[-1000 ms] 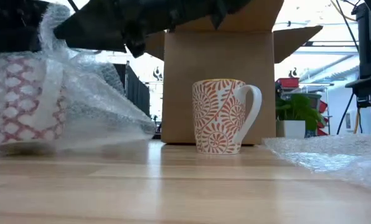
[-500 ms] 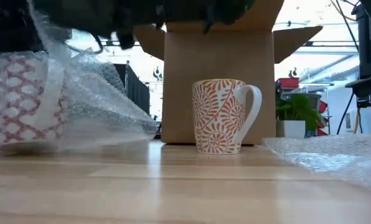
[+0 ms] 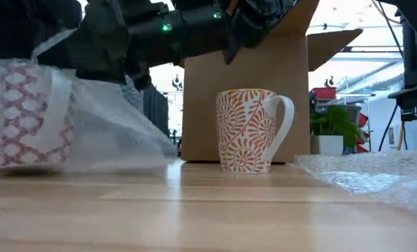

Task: Wrap mug
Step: Wrap the red mug with the bubble wrap

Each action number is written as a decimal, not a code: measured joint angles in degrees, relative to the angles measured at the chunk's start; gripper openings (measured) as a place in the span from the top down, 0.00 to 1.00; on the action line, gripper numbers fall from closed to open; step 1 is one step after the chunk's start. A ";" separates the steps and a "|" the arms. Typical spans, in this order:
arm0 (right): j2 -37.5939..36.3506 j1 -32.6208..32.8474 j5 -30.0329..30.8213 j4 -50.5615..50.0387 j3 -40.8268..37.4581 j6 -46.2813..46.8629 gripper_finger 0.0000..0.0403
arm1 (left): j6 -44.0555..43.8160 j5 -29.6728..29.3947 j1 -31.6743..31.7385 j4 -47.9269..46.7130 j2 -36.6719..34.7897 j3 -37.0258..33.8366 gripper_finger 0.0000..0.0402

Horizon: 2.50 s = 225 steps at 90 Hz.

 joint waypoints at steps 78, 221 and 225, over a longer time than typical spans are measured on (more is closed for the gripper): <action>-0.01 -0.17 0.41 -0.63 -0.04 -3.11 0.61 | 1.15 -1.61 -0.39 -0.09 6.52 0.51 0.62; -0.08 0.02 0.01 -0.64 -0.11 -4.27 0.61 | 5.68 7.24 1.52 1.96 3.66 0.26 0.49; -0.08 0.02 0.09 -0.68 -0.11 -4.27 0.61 | 5.64 8.04 1.95 1.19 3.02 0.38 0.48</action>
